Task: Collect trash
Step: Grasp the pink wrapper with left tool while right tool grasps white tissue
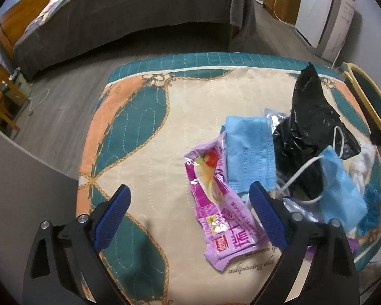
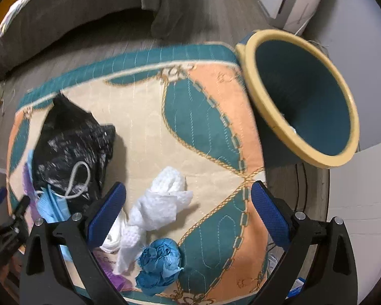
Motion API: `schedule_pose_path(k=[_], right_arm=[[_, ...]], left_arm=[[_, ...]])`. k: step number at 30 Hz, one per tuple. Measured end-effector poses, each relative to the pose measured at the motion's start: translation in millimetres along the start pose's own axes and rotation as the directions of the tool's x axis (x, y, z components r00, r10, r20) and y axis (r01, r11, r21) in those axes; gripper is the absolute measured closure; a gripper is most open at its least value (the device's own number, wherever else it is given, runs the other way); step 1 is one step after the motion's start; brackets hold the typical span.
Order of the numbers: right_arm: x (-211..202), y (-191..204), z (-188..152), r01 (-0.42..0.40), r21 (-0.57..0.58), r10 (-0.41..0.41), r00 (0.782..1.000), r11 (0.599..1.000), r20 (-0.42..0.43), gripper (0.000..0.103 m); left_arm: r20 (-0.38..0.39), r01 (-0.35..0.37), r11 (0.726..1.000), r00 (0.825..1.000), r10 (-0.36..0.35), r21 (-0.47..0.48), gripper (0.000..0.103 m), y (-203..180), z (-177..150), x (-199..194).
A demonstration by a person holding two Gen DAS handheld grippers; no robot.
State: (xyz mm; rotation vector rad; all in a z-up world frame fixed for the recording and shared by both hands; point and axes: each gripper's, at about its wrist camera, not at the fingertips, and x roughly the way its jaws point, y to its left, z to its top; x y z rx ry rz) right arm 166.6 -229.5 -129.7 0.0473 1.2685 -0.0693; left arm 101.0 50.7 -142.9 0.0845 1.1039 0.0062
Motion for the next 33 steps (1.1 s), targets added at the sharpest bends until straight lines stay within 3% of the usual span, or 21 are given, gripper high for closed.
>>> schedule_pose_path(k=[2, 5, 8, 10, 12, 15, 24, 33], right_arm=[[9, 4, -2, -0.007, -0.016, 0.006, 1.000, 1.000, -0.029, 0.018], [20, 10, -5, -0.041, -0.028, 0.039, 0.996, 0.999, -0.079, 0.034], [27, 16, -8, -0.070, -0.039, 0.065, 0.991, 0.997, -0.115, 0.057], [26, 19, -8, -0.088, -0.049, 0.082, 0.990, 0.995, -0.112, 0.072], [23, 21, -8, -0.096, -0.063, 0.089, 0.990, 0.993, -0.105, 0.077], [20, 20, -8, -0.099, -0.062, 0.093, 0.991, 0.993, -0.093, 0.079], [-1, 6, 4, -0.114, -0.033, 0.113, 0.993, 0.993, -0.026, 0.080], [-49, 2, 27, -0.065, -0.067, 0.073, 0.988, 0.996, 0.133, 0.080]], left_arm=[[-0.020, 0.020, 1.000, 1.000, -0.020, -0.003, 0.029, 1, 1, 4], [-0.040, 0.055, 0.998, 0.998, -0.055, -0.004, 0.040, -1, 1, 11], [-0.082, 0.083, 0.997, 0.993, -0.083, -0.007, 0.056, -2, -2, 21], [-0.104, 0.080, 0.997, 0.991, -0.081, -0.007, 0.061, -2, -5, 27], [-0.099, 0.083, 0.996, 0.992, -0.084, -0.012, 0.071, -1, -4, 26], [-0.090, 0.103, 0.993, 0.990, -0.108, -0.054, 0.080, 6, -1, 24], [-0.015, 0.127, 0.986, 0.992, -0.129, -0.108, 0.087, 19, 7, 2], [0.121, 0.112, 0.993, 0.987, -0.106, -0.041, 0.088, 8, 35, -39]])
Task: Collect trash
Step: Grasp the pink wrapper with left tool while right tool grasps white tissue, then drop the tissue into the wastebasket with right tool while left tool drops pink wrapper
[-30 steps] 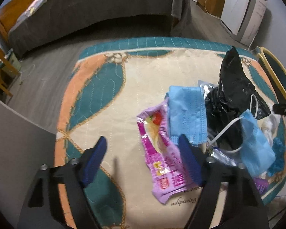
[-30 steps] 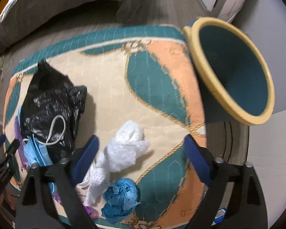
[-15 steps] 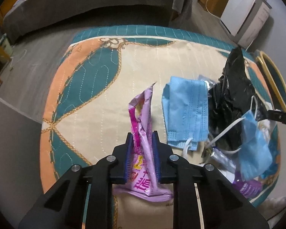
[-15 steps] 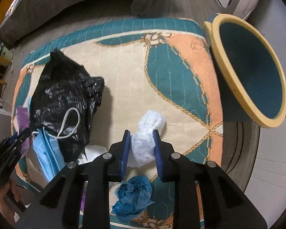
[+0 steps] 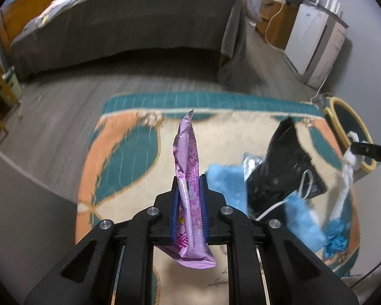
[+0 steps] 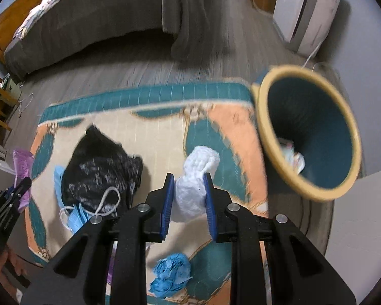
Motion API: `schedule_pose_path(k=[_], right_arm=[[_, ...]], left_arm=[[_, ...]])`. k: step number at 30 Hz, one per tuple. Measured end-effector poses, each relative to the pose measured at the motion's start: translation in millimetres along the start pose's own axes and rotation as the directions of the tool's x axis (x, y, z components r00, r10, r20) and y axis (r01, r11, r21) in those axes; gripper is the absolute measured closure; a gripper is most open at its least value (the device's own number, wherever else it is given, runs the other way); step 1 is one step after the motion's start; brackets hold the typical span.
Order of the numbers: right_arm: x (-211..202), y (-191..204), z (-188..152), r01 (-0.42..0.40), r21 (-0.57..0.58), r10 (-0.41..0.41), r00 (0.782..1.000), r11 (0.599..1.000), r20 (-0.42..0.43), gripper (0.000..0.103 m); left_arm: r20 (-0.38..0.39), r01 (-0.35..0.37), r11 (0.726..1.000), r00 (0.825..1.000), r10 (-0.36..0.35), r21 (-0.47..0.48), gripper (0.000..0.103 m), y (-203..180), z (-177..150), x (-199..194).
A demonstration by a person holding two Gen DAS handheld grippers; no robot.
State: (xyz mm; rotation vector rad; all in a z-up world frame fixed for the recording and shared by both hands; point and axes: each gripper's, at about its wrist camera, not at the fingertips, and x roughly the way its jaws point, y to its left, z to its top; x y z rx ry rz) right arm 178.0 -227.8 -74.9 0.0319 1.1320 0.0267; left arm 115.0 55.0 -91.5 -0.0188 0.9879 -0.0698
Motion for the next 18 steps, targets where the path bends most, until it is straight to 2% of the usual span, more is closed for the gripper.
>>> schedule_pose_path(k=[3, 10, 18], right_arm=[[-14, 3, 5, 0.029, -0.030, -0.027, 0.998, 0.999, 0.060, 0.080], [-45, -5, 21, -0.006, -0.012, 0.008, 0.988, 1.000, 0.155, 0.080], [-64, -13, 24, -0.064, 0.006, 0.062, 0.980, 0.998, 0.187, 0.080]], left_arm=[[0.052, 0.025, 1.000, 0.998, -0.025, 0.014, 0.088, -11, 12, -16], [0.130, 0.040, 0.996, 0.990, -0.049, 0.075, 0.088, -33, 29, -42], [0.167, 0.057, 0.994, 0.983, -0.072, 0.092, 0.088, -44, 32, -56]])
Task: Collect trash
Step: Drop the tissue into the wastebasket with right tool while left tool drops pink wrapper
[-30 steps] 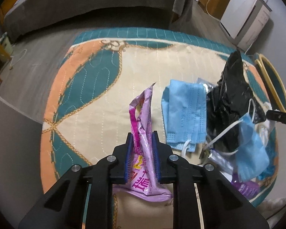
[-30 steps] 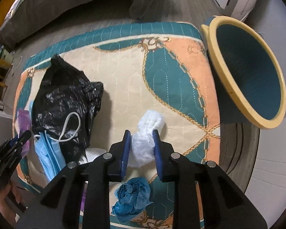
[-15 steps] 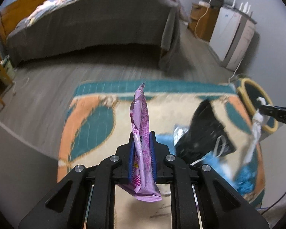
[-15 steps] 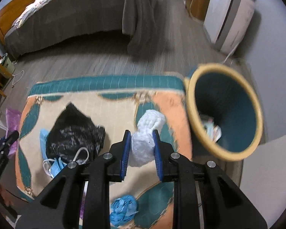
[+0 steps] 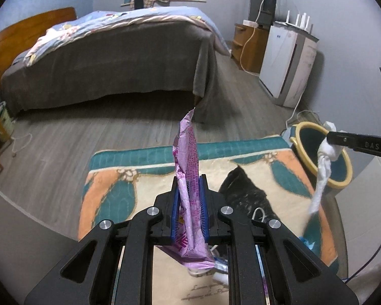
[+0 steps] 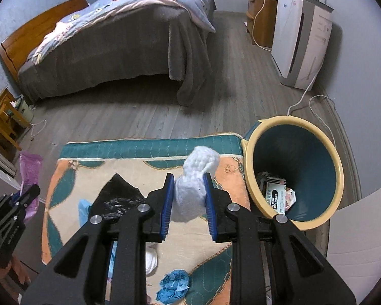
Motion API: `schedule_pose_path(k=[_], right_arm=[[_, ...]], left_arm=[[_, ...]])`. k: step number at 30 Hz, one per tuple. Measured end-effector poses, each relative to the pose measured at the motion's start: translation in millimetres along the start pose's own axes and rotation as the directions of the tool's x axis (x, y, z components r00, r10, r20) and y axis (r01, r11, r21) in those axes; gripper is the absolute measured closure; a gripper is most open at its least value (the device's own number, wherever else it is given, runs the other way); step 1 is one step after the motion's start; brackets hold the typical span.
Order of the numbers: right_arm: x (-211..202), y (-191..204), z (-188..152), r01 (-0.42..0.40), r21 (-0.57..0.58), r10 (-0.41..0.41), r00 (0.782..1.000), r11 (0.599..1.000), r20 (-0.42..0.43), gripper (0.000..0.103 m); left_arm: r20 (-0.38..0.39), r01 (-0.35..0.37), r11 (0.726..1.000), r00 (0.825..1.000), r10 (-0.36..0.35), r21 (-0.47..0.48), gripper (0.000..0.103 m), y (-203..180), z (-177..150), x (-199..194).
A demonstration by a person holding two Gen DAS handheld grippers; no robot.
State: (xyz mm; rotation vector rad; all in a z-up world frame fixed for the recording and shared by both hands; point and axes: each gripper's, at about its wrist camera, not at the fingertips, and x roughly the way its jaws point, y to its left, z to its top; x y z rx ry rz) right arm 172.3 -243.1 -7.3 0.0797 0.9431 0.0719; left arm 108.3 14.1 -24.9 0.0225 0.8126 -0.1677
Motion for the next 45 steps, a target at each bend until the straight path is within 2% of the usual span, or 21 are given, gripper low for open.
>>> schedule_pose_path(k=[7, 15, 20, 26, 29, 34, 38, 42, 45], right_arm=[[-4, 5, 2, 0.008, -0.048, -0.007, 1.000, 0.999, 0.019, 0.080], [2, -15, 2, 0.000, -0.044, 0.000, 1.000, 0.999, 0.002, 0.080], [0, -49, 7, 0.026, -0.020, -0.026, 0.999, 0.999, 0.021, 0.080], [0, -114, 14, 0.035, 0.061, -0.037, 0.999, 0.998, 0.037, 0.080], [3, -146, 16, 0.077, 0.081, -0.082, 0.995, 0.994, 0.057, 0.080], [17, -196, 8, 0.112, 0.149, -0.117, 0.993, 0.983, 0.028, 0.080], [28, -220, 2, 0.134, 0.182, -0.137, 0.991, 0.974, 0.004, 0.080], [40, -238, -3, 0.158, 0.227, -0.154, 0.987, 0.961, -0.035, 0.080], [39, -241, -3, 0.151, 0.250, -0.149, 0.988, 0.956, -0.026, 0.077]], left_arm=[[-0.012, 0.022, 0.998, 1.000, -0.022, 0.064, 0.088, -33, -1, 8], [-0.030, 0.074, 0.990, 0.997, -0.071, 0.118, 0.088, -80, -2, 22], [-0.043, 0.112, 0.981, 0.993, -0.106, 0.161, 0.088, -120, -1, 33], [-0.059, 0.167, 0.958, 0.986, -0.158, 0.231, 0.088, -176, 8, 42], [-0.074, 0.204, 0.947, 0.979, -0.192, 0.250, 0.088, -202, 16, 48], [-0.095, 0.244, 0.919, 0.970, -0.225, 0.310, 0.088, -249, 33, 65], [-0.126, 0.261, 0.890, 0.965, -0.230, 0.373, 0.088, -282, 43, 87], [-0.185, 0.299, 0.878, 0.952, -0.245, 0.374, 0.087, -303, 49, 112], [-0.170, 0.305, 0.864, 0.951, -0.258, 0.401, 0.080, -314, 54, 123]])
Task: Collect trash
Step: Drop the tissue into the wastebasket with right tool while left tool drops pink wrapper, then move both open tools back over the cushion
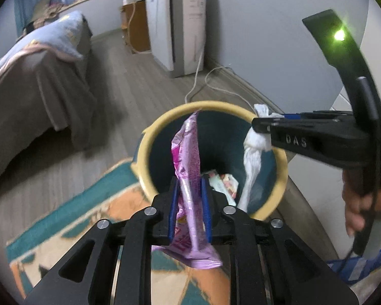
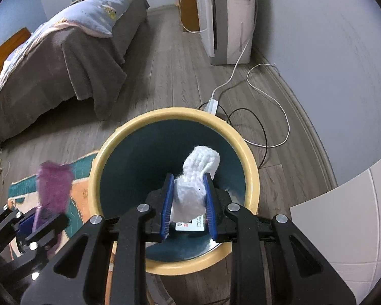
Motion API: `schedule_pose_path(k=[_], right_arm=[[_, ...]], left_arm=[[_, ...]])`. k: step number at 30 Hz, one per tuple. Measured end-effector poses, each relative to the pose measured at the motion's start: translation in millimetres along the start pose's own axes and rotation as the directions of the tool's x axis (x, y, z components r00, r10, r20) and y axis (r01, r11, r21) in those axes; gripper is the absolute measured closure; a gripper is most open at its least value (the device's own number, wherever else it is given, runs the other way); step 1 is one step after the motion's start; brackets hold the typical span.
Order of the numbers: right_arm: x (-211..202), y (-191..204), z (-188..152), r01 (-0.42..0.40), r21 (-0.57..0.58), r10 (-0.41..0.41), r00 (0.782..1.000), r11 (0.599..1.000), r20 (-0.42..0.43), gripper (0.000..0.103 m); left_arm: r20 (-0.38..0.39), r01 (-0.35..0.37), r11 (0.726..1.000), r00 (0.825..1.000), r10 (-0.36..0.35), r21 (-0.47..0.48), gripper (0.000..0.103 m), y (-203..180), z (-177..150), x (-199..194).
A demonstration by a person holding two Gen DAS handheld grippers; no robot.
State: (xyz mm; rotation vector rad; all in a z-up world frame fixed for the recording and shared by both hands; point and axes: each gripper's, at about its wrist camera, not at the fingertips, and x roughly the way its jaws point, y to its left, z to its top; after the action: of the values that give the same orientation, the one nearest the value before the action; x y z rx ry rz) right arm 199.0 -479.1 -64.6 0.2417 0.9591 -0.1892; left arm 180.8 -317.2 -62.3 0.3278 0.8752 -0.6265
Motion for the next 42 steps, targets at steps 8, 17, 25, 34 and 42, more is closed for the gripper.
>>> schedule_pose_path(k=[8, 17, 25, 34, 42], right_arm=[[-9, -11, 6, 0.014, 0.078, -0.018, 0.999, 0.997, 0.050, 0.040], [-24, 8, 8, 0.002, 0.066, -0.006, 0.998, 0.998, 0.062, 0.010], [-53, 65, 3, -0.005, -0.085, 0.013, 0.995, 0.996, 0.098, 0.008], [-71, 135, -13, -0.023, -0.262, 0.054, 0.992, 0.965, 0.113, 0.006], [-61, 182, -37, -0.056, -0.320, 0.071, 0.997, 0.946, 0.034, 0.006]], left_arm=[[0.035, -0.036, 0.997, 0.999, 0.039, -0.073, 0.013, 12, 0, -2], [0.044, -0.110, 0.966, 0.991, 0.124, -0.232, 0.006, 60, -36, -46], [-0.012, -0.250, 0.893, 0.964, 0.265, -0.374, 0.005, 120, -77, -102], [-0.123, -0.453, 0.790, 0.887, 0.445, -0.413, 0.005, 178, -137, -165], [-0.130, -0.457, 0.742, 0.880, 0.456, -0.490, 0.005, 209, -180, -189]])
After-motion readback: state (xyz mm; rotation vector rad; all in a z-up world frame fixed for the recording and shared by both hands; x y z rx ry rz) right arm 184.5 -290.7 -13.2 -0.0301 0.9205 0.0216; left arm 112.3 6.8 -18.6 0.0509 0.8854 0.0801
